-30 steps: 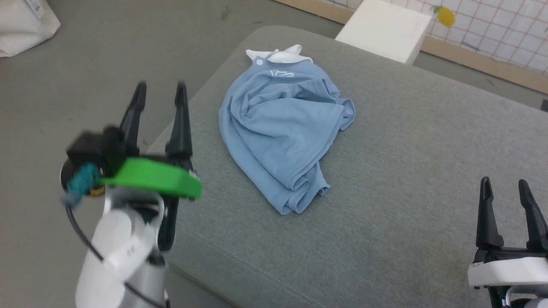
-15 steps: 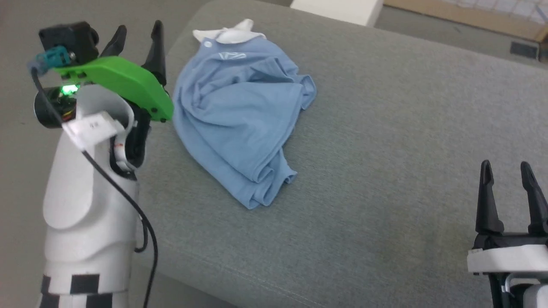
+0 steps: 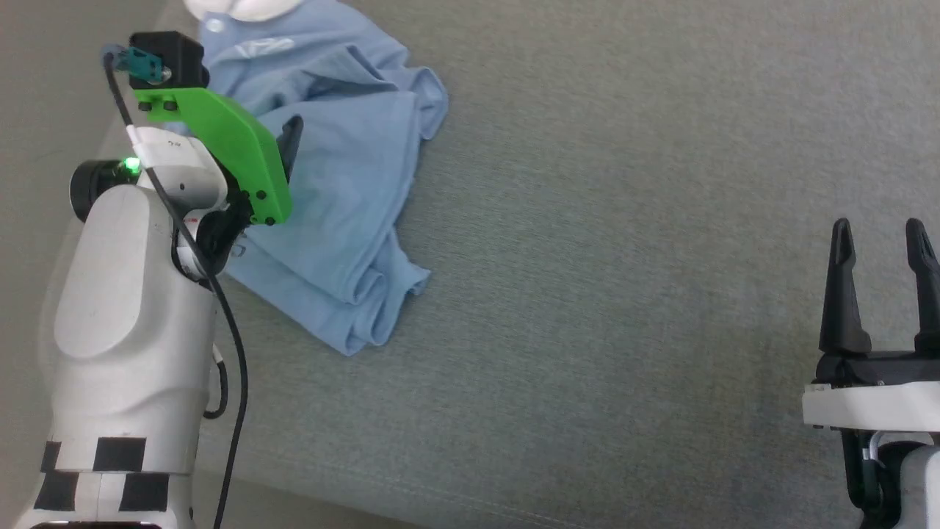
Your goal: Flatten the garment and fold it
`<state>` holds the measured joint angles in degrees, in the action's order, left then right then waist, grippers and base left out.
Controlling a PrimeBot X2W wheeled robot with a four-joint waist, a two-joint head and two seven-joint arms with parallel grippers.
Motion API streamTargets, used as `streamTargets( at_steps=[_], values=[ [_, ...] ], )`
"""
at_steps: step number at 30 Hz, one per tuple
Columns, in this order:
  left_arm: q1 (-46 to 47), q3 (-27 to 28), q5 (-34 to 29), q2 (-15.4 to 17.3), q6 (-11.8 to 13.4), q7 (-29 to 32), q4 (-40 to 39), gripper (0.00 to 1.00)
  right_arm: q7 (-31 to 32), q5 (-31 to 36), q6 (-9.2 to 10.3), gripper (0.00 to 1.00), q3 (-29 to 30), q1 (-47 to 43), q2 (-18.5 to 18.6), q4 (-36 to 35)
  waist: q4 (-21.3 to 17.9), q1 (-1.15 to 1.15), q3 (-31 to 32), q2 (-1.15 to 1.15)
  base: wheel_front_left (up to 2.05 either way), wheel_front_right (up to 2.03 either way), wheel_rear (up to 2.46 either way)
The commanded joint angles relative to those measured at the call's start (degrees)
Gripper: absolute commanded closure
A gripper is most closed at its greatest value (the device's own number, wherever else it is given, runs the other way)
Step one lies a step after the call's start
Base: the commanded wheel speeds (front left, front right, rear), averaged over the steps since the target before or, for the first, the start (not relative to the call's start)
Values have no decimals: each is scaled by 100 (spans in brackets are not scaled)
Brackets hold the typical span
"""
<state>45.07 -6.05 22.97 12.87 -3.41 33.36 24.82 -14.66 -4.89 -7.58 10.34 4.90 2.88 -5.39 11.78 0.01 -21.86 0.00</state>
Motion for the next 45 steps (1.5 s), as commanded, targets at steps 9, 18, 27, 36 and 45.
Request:
streamTargets(
  at_steps=[9, 18, 27, 36, 45],
  values=[
    [98, -58, -285, 228, 477, 266, 85, 0, -34, 15, 9, 0, 5, 238, -1, -266, -737, -1, -983, 0, 0, 0, 0],
    [292, -164, -383, 236, 590, 255, 161, 100, -34, 24, 9, 0, 62, 380, -1, -316, -732, -1, -1173, 0, 0, 0, 0],
    [264, -142, -276, 431, 383, 105, 64, 100, -34, -138, 9, 0, -20, 360, -1, -120, -656, -1, -525, 0, 0, 0, 0],
    [219, -99, -171, 590, 243, -36, -370, 100, -34, -394, 9, 0, -39, 133, -1, 170, -598, -1, 566, 0, 0, 0, 0],
    [400, -75, -73, 532, 164, -431, -786, 100, -34, -681, 9, 0, 17, -247, -1, 413, -762, -1, 1638, 0, 0, 0, 0]
  ],
)
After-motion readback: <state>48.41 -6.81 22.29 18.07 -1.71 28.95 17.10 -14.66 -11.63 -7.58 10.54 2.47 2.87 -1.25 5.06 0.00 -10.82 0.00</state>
